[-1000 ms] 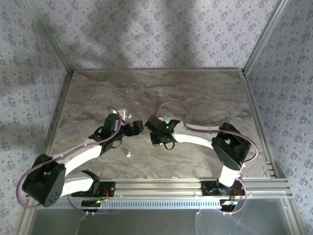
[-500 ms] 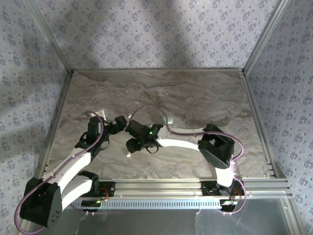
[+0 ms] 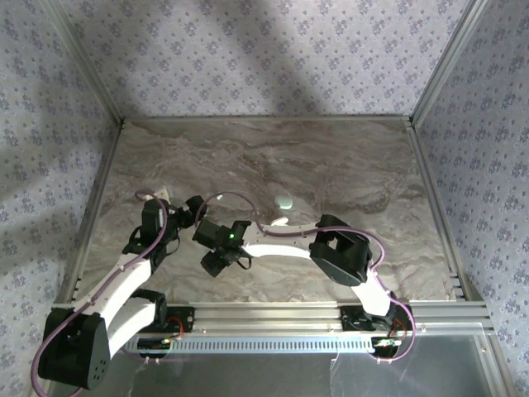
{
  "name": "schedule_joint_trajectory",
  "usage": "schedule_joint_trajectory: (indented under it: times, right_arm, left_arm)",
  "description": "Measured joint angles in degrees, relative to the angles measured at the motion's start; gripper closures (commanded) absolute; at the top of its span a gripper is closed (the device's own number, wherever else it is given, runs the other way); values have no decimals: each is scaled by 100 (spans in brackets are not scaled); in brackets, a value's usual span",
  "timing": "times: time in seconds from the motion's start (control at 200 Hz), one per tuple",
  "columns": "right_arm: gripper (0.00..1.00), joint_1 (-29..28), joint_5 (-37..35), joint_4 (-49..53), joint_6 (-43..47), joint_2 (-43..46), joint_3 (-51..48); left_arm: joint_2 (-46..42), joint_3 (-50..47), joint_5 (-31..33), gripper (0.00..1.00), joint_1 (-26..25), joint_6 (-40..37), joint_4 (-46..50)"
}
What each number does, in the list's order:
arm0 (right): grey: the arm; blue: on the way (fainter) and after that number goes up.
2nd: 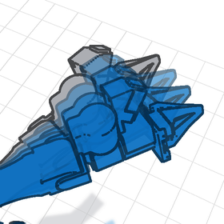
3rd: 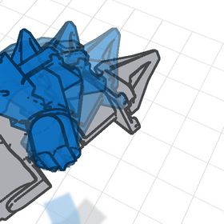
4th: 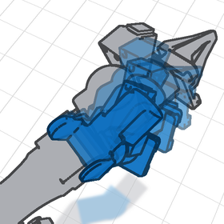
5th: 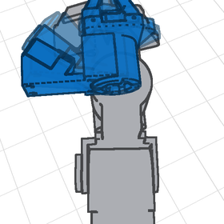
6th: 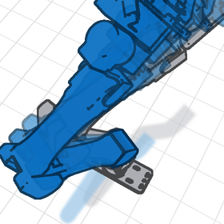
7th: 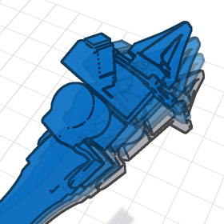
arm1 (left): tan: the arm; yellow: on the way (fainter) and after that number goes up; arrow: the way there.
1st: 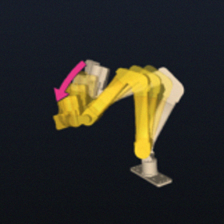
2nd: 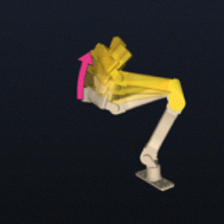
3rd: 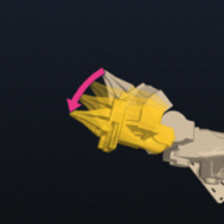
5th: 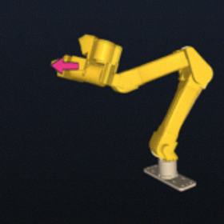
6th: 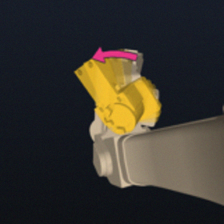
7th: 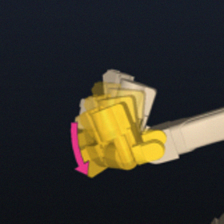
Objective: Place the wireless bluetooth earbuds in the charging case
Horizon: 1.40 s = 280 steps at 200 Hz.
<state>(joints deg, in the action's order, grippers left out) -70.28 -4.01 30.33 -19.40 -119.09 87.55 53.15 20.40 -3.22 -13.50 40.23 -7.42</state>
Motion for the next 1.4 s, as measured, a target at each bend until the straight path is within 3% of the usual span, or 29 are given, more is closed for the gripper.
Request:
schedule_joint_trajectory:
  times: [0.435, 0.914, 1.399]
  right_arm:
    - [31, 48, -407, 474, 59, -358, 326]
    - [31, 234, -476, 505, 37, -472, 496]
    - [44, 339, -481, 584, 37, -555, 706]
  left_arm:
    - [-13, -13, -57, 0, 2, 39, -4]
    - [-22, -33, -15, 0, 44, 59, -11]
    - [-24, -35, 116, 0, 76, 146, -166]
